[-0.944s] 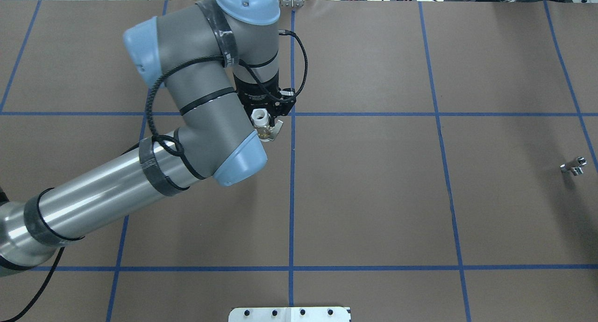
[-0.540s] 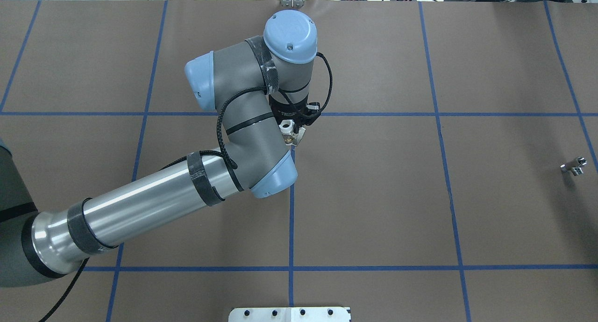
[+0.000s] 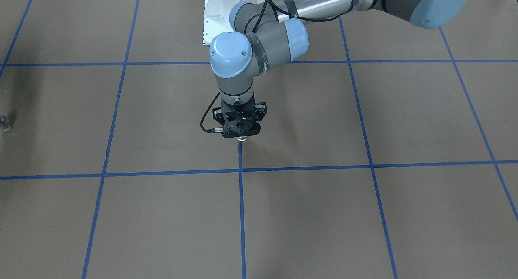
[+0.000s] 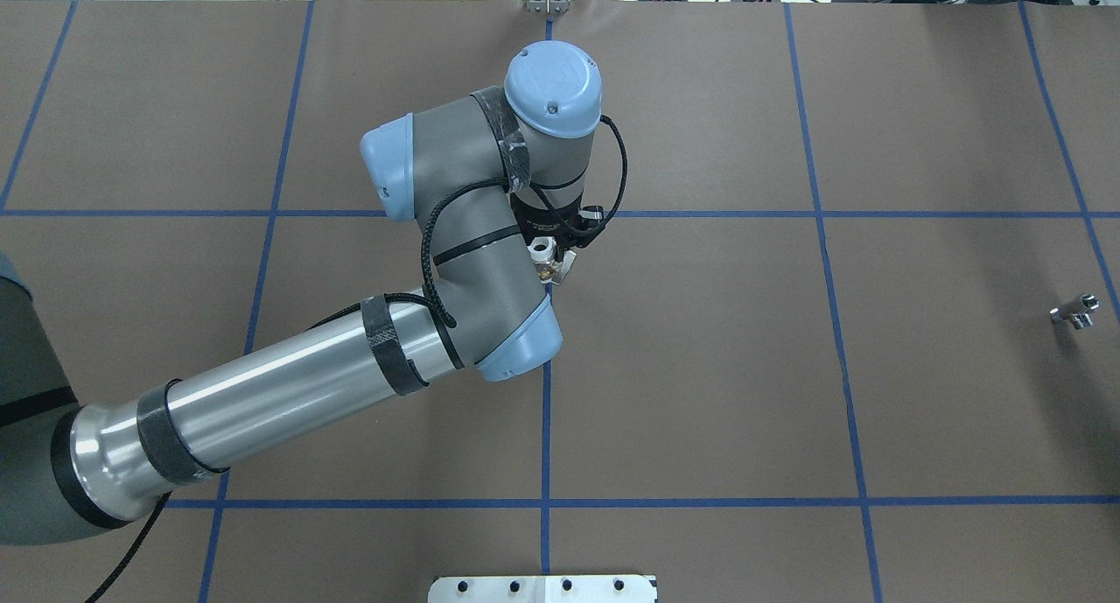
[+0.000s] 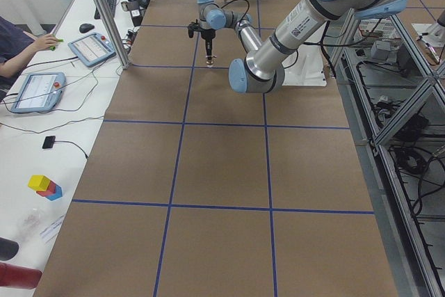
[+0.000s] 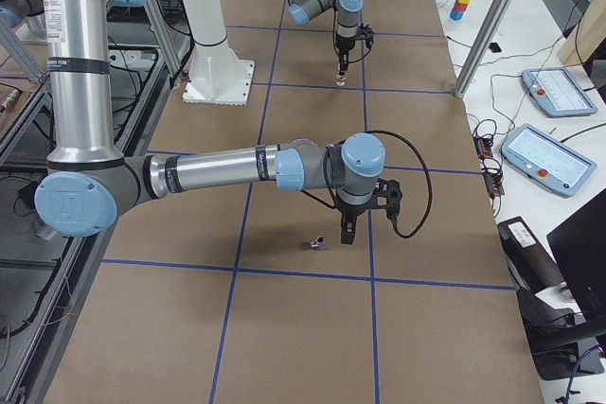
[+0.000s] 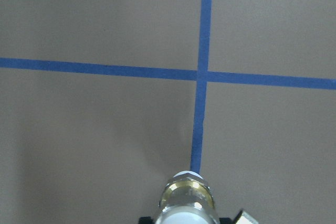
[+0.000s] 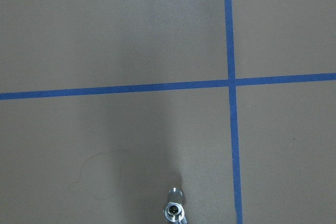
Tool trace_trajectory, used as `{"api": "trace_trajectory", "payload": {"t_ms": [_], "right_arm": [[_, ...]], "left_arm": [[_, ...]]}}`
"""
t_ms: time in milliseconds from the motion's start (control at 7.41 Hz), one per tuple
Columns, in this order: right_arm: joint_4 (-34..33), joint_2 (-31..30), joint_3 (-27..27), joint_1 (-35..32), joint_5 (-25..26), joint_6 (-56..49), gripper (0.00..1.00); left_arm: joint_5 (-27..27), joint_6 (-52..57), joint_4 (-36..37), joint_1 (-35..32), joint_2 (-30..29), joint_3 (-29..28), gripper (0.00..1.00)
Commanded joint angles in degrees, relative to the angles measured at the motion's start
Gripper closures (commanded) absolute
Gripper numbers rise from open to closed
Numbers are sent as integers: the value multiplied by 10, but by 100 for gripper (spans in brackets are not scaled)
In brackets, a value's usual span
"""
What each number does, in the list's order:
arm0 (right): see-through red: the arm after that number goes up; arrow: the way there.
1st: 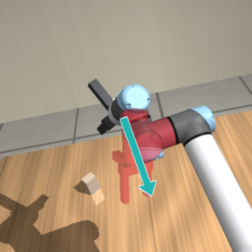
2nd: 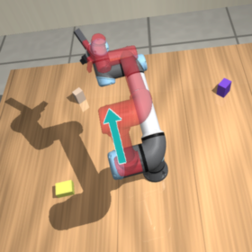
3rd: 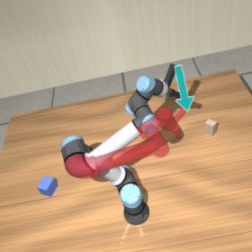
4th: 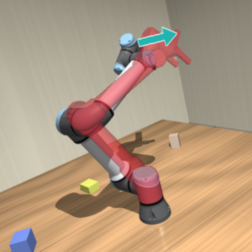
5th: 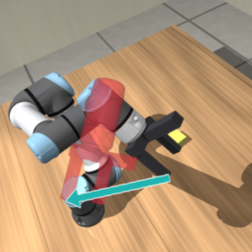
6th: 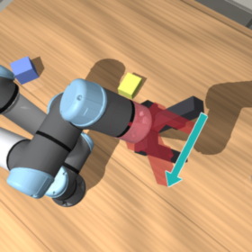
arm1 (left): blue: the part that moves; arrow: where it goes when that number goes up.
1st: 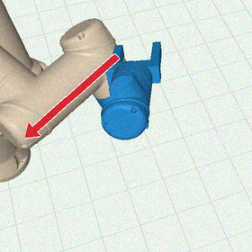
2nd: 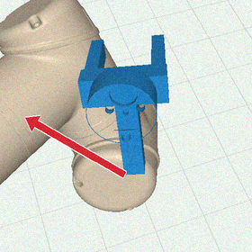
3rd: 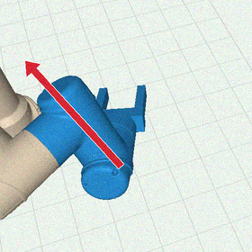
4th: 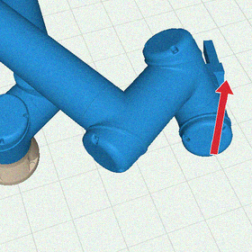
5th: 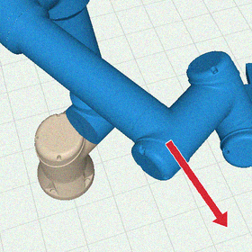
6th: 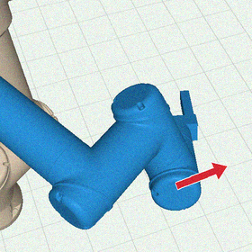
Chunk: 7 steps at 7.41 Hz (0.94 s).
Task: Assemble PPR valve and pipe with both arms
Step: 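Lower the valve upright onto the table center with the left gripper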
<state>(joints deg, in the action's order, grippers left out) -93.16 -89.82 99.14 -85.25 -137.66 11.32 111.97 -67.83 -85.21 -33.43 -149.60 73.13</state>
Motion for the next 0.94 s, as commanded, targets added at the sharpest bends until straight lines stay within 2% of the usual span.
{"api": "trace_trajectory", "payload": {"t_ms": [0,810], "right_arm": [[0,0,-3,0,-2,0,0],[-1,5,-11,0,-2,-1,0]], "left_arm": [[0,2,-14,0,-1,-11,100],[-4,2,-13,7,-1,-16,100]]}}
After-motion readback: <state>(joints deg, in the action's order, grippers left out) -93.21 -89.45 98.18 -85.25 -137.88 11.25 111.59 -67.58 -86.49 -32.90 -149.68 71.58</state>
